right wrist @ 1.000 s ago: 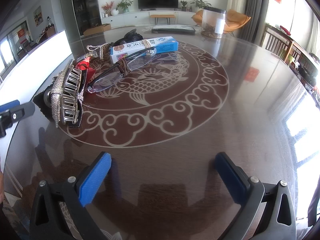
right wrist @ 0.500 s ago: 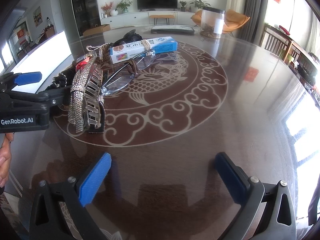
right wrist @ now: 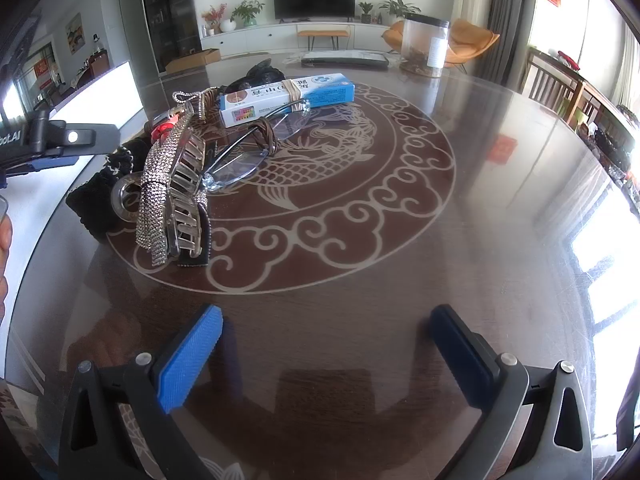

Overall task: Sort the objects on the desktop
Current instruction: 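Move the left tool toward the black knitted pouch with white trim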

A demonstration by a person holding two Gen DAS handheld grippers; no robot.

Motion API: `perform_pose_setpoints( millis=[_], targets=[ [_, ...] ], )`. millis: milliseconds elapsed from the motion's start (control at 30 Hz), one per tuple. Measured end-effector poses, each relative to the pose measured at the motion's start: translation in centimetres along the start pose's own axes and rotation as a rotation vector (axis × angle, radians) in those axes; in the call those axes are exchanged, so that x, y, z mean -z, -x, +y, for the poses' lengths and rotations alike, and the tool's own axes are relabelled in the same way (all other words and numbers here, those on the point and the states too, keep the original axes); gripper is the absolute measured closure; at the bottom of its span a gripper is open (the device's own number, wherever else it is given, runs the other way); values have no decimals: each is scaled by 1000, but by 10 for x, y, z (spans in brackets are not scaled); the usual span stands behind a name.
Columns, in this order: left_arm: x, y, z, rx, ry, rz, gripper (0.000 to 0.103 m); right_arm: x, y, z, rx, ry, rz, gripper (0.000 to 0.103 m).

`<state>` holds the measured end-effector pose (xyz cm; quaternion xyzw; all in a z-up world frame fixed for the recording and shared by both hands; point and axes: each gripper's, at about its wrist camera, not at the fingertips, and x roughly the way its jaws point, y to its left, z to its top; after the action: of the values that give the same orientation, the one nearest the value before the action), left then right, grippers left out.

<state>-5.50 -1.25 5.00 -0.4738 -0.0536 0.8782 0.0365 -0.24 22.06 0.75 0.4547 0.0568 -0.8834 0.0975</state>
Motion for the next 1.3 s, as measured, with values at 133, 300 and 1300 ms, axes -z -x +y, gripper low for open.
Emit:
perform_pose_setpoints(
  millis=[133, 300, 1300],
  targets=[
    [-3, -20, -1, -1, -8, 52, 0, 0, 0, 0, 0, 0, 0, 0],
    [-4, -33, 0, -4, -13, 83, 0, 0, 0, 0, 0, 0, 0, 0],
    [-1, -51, -1, -108, -56, 111, 30, 0, -1, 0, 0, 0, -1, 0]
  ],
)
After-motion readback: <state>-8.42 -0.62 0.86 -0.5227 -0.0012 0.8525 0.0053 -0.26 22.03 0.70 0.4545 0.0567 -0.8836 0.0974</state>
